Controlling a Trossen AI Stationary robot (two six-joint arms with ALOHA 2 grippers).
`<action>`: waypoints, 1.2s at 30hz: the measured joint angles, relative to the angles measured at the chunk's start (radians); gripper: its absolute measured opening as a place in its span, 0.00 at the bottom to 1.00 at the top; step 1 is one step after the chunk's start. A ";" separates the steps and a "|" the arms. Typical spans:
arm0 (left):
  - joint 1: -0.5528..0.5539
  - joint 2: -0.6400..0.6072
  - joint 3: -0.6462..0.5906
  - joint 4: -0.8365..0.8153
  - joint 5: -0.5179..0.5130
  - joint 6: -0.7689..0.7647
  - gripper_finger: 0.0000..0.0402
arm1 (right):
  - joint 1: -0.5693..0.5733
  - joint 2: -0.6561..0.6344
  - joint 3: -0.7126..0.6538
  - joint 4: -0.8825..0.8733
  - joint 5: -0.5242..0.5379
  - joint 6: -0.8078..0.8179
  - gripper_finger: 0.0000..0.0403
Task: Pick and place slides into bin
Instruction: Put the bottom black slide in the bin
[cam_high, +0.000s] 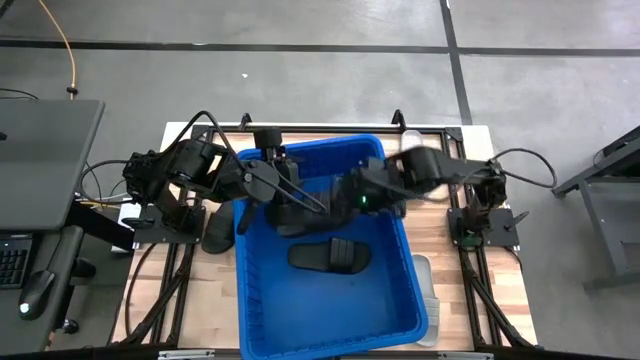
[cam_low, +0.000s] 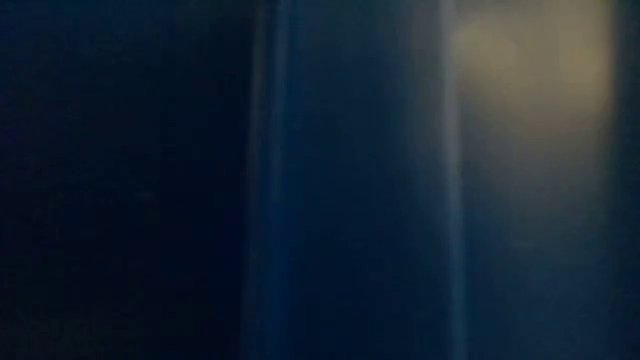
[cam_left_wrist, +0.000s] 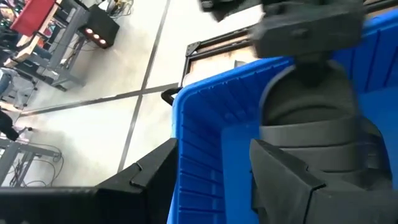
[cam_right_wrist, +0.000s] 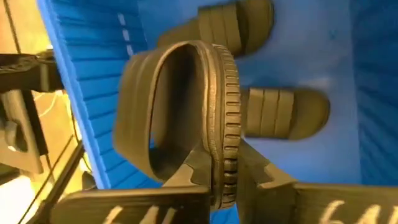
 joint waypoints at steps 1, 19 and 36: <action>0.000 0.000 0.000 0.000 0.005 0.000 0.47 | 0.019 0.002 -0.006 0.002 0.001 0.029 0.01; 0.000 0.000 0.000 -0.008 0.065 0.007 0.47 | 0.094 0.163 -0.048 0.023 -0.085 0.125 0.01; 0.000 0.000 0.000 -0.027 0.091 0.006 0.47 | 0.092 0.163 -0.022 0.067 -0.047 0.112 0.01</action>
